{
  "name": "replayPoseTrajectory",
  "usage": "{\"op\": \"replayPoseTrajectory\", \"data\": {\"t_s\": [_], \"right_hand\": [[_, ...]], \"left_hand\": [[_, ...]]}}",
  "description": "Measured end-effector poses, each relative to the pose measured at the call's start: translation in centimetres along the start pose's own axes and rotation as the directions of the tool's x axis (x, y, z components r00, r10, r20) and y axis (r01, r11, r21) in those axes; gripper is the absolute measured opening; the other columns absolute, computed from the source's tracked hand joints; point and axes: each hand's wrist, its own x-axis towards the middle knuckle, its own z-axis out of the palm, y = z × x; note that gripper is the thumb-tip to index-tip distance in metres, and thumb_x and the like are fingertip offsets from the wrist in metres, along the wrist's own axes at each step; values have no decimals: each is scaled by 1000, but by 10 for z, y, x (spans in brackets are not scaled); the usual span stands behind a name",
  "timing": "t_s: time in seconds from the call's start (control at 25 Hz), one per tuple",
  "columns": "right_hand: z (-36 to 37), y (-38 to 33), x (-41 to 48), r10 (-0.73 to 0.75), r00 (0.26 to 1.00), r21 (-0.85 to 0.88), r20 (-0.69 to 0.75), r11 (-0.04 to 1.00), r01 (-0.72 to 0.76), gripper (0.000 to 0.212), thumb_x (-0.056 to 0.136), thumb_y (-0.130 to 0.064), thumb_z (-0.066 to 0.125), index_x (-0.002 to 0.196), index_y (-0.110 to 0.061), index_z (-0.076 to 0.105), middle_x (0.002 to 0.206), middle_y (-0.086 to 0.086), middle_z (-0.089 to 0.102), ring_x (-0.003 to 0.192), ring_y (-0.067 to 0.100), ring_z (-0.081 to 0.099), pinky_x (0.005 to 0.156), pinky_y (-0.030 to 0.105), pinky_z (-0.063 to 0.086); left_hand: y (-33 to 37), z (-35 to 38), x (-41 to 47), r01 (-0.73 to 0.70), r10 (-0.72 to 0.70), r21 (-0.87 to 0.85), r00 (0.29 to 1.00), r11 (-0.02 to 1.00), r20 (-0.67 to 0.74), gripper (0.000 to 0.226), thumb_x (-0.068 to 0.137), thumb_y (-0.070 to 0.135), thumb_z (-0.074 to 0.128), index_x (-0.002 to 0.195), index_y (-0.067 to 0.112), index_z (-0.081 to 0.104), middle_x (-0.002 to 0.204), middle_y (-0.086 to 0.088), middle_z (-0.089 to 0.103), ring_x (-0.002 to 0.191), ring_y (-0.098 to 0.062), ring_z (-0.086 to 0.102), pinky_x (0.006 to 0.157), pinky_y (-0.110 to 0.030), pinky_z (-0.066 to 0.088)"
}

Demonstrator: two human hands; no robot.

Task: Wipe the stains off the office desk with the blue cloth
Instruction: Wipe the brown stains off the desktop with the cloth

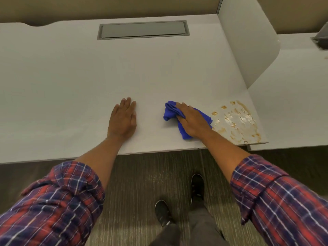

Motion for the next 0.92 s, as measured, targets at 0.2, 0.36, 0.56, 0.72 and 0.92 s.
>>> {"op": "replayPoseTrajectory", "data": {"t_s": [0.2,0.36,0.56,0.72,0.92], "right_hand": [[24,-5,-19,-52,998,53,-42,997,54,54,105,-17,53,156,-13,36,161,9,39,149,26,36,121,31,23],[53,-15,-63,-108,994,130,-26,985,111,56,101,-8,56,155,-13,40,160,6,42,149,21,36,120,20,15],[76,-36,-104,-128,992,336,-14,934,126,44,105,-18,51,149,-18,49,146,2,58,134,15,52,116,23,34],[57,-44,-118,131,986,707,-107,707,-17,18,104,-33,51,103,-40,68,90,-9,72,84,10,69,80,34,56],[-9,-23,-95,396,904,887,-163,460,-41,14,104,-35,54,104,-27,66,92,-1,70,80,15,69,71,28,57]], "left_hand": [[-1,-1,1,11,-11,0,1000,1000,17,64,103,33,21,161,13,37,172,-10,29,161,-28,21,130,-45,13],[0,-1,0,16,-16,-8,1000,1000,13,63,104,32,23,162,13,37,172,-9,28,161,-28,21,130,-45,13],[1,-2,3,10,-10,-2,1000,1000,15,56,105,23,35,160,12,41,171,-11,31,160,-30,24,129,-47,15],[3,-3,1,15,-16,15,1000,1000,27,54,110,27,37,162,12,37,172,-10,27,161,-29,21,130,-47,12],[36,-12,3,83,-86,77,995,994,46,56,110,37,38,158,8,39,169,-19,31,158,-39,24,128,-55,17]]}}
